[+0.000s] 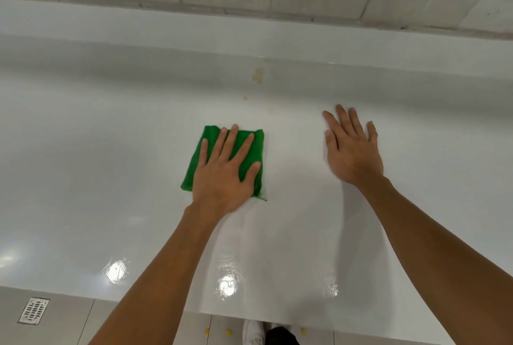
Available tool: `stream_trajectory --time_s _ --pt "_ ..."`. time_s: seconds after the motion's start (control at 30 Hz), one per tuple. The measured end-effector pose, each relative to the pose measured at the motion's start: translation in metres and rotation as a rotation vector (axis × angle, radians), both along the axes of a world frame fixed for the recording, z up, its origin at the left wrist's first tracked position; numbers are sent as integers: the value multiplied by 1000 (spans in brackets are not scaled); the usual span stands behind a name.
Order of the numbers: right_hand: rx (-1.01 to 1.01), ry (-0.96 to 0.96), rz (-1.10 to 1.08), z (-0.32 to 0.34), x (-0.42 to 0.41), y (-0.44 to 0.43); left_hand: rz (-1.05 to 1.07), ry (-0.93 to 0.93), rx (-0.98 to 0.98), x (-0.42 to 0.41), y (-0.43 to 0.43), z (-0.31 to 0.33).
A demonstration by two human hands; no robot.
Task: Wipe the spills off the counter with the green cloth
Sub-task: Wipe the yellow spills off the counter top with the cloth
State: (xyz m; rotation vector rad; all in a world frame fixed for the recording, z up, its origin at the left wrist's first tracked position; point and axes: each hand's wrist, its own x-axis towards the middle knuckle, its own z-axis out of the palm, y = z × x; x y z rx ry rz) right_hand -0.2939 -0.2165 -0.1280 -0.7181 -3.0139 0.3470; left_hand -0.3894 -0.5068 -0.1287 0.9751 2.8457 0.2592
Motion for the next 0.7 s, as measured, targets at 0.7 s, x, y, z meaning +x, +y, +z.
stream_trajectory --time_s 0.7 --pt "37 -9 11 -5 -1 2 22 11 32 -44 22 2"
